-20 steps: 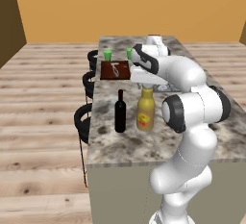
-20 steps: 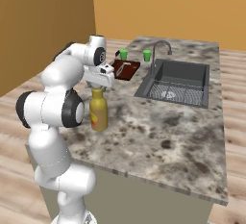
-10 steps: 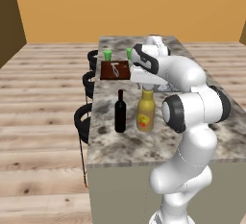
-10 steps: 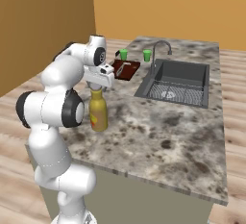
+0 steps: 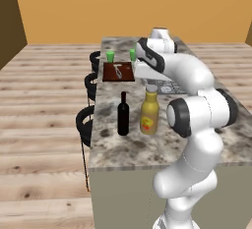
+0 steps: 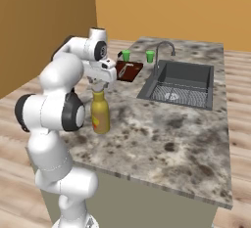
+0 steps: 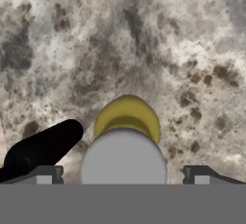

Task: Place the drinks on the dining counter in a tight cluster.

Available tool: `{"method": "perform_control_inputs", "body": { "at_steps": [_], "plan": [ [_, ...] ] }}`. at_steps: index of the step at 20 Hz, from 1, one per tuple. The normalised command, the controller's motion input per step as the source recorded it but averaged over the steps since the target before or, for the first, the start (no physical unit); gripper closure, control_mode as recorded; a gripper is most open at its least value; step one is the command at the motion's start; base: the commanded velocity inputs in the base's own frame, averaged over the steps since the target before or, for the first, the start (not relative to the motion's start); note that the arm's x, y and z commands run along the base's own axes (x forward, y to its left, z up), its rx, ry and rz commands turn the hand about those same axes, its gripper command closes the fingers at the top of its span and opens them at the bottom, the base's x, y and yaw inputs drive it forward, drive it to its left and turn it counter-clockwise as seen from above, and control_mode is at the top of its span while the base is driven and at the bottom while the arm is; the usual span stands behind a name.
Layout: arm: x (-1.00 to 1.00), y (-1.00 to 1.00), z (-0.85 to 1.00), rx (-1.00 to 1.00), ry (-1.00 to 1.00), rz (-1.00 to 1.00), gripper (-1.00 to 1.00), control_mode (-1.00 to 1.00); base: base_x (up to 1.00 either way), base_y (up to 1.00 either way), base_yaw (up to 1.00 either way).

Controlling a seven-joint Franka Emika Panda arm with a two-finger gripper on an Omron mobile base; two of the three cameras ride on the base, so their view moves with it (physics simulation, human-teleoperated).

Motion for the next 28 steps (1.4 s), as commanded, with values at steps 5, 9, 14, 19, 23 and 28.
{"method": "perform_control_inputs", "body": {
  "at_steps": [5,9,14,19,23,28],
  "plan": [
    [-0.45,-0.11,0.38,0.00,-0.12,-0.02,-1.00,-1.00,0.00,0.00,0.00],
    [-0.98,-0.33,0.05,0.09,-0.16,-0.06,-1.00,-1.00,0.00,0.00,0.00],
    [-1.00,-0.41,-0.15,0.09,-0.29,-0.01,-1.00,-1.00,0.00,0.00,0.00],
    [-1.00,-0.21,-0.02,0.03,-0.28,0.01,-1.00,-1.00,0.00,0.00,0.00],
    [-0.89,0.07,-0.02,-0.01,-0.13,0.12,-1.00,-1.00,0.00,0.00,0.00],
    [-0.55,0.33,-0.29,-0.13,0.00,0.13,-1.00,-1.00,0.00,0.00,0.00]
  ]
}}
